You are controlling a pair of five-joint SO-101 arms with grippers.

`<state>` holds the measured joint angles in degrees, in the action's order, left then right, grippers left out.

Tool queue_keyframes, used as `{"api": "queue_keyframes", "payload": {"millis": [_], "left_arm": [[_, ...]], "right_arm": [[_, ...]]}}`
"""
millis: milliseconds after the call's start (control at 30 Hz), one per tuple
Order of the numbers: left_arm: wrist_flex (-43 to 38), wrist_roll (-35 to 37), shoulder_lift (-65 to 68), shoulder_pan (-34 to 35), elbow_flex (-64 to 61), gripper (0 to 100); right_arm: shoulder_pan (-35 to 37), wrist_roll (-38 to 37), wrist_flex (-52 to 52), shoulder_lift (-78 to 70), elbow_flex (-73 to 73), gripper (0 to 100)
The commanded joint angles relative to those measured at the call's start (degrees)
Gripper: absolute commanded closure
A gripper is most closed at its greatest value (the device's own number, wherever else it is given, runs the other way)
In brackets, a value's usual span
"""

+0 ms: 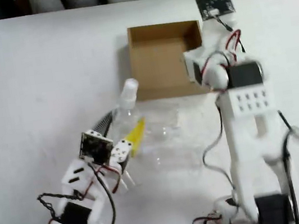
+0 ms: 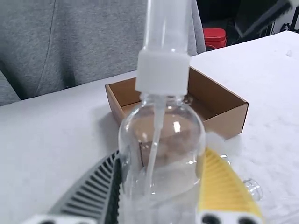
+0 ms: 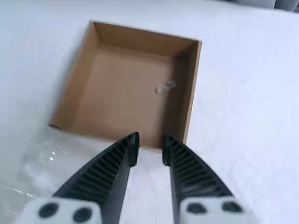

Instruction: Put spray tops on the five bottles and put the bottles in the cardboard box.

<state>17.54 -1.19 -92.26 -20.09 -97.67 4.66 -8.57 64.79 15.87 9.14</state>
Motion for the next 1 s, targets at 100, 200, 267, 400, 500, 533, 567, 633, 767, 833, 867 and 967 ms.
{"api": "queue_keyframes", "payload": {"millis": [100,200,267,400,500,533,567,633,767,833,867,967], "left_arm": [[-2.2,-0.62,-0.92,-0.04,0.35,98],[-2.2,-0.62,-0.84,-0.04,0.35,98],[-2.2,-0.62,-0.84,-0.04,0.35,98],[-2.2,-0.62,-0.84,-0.04,0.35,98],[-2.2,-0.62,-0.84,-0.04,0.35,98],[-2.2,-0.62,-0.84,-0.04,0.35,98],[-2.2,-0.62,-0.84,-0.04,0.35,98],[-2.2,-0.62,-0.84,-0.04,0.35,98],[-2.2,-0.62,-0.84,-0.04,0.35,98],[-2.2,-0.62,-0.84,0.04,0.35,98],[-2.2,-0.62,-0.84,0.22,0.35,98],[-2.29,-0.62,-0.84,1.71,0.35,98]], "right_arm": [[-2.59,-1.58,-1.8,-14.11,-9.67,86.8],[-3.65,-2.46,-1.71,-20.35,-14.68,86.5],[-4.26,-4.48,-1.71,-24.66,-18.02,86.5],[-5.14,-5.89,-1.71,-33.54,-23.74,86.6],[-5.49,-5.8,-1.71,-40.13,-28.66,86.8],[-5.49,-5.8,-1.63,-42.24,-30.33,86.8],[-5.32,-5.89,-1.45,-44.26,-31.74,86.8],[-4.97,-5.71,-1.36,-47.87,-33.93,86.8],[-2.42,-5.89,1.8,-52.79,-37.36,89.6],[-1.19,-6.07,5.05,-54.29,-39.91,95.3],[-0.84,-6.07,6.9,-54.9,-41.32,98.2],[-0.04,-9.93,13.76,-55.87,-45.19,96.9]]}}
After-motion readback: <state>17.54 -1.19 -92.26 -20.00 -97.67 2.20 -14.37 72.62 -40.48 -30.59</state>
